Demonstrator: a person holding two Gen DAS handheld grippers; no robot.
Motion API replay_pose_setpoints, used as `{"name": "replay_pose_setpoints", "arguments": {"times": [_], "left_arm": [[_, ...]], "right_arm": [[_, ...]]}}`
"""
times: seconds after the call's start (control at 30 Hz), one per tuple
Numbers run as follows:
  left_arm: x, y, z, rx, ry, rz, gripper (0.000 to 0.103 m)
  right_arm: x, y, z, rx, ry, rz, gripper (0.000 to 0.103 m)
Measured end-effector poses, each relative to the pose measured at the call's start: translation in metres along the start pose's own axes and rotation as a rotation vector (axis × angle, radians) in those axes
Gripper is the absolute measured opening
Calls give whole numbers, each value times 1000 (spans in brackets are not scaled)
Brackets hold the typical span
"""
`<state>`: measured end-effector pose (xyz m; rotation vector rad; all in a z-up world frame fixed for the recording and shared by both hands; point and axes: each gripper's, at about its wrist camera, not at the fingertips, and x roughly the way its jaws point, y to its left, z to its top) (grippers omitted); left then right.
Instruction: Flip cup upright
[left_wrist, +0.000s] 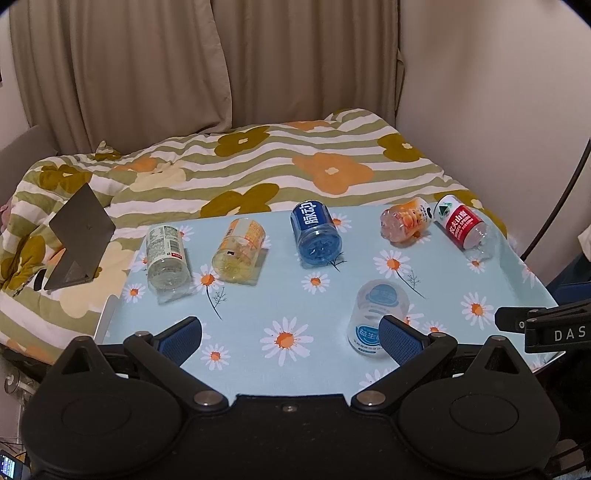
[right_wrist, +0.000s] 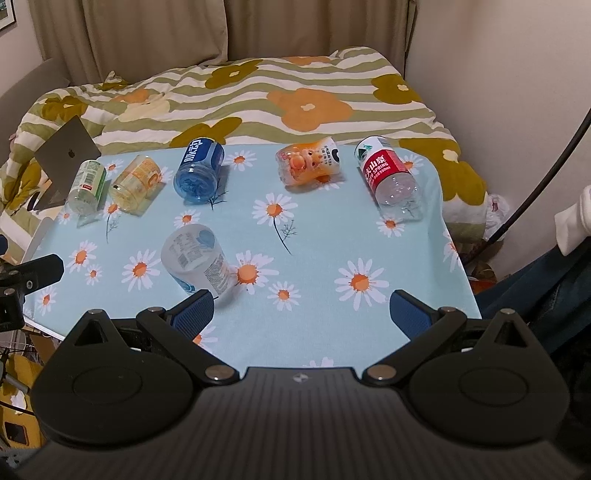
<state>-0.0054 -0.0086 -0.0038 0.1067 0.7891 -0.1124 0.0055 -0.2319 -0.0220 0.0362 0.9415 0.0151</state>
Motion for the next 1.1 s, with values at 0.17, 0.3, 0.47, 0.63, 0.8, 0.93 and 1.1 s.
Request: {"name": "replay_pose_setpoints", "arguments": {"times": [0.17,0.3,0.47,0.63,0.8,0.93,1.1], "left_arm": [[0,0,0,0,-1,-1,103],[0,-1,1,4,-1,1,103],[0,-1,2,6,-1,2,103],[0,-1,2,6,-5,7,103],[0,-1,2,12,-17,28,103],[0,1,2,10,-26,32,103],[-1,3,2,9,-41,39,103]], "right_arm": [[0,0,0,0,-1,-1,103],[0,-1,0,0,-1,-1,103],[0,-1,0,-1,-1,0,103],[0,0,0,-1,-1,-1,103],[0,1,1,-1,-1,-3,103],[0,1,1,-2,0,-3,103],[0,0,1,-2,0,-3,103]]}}
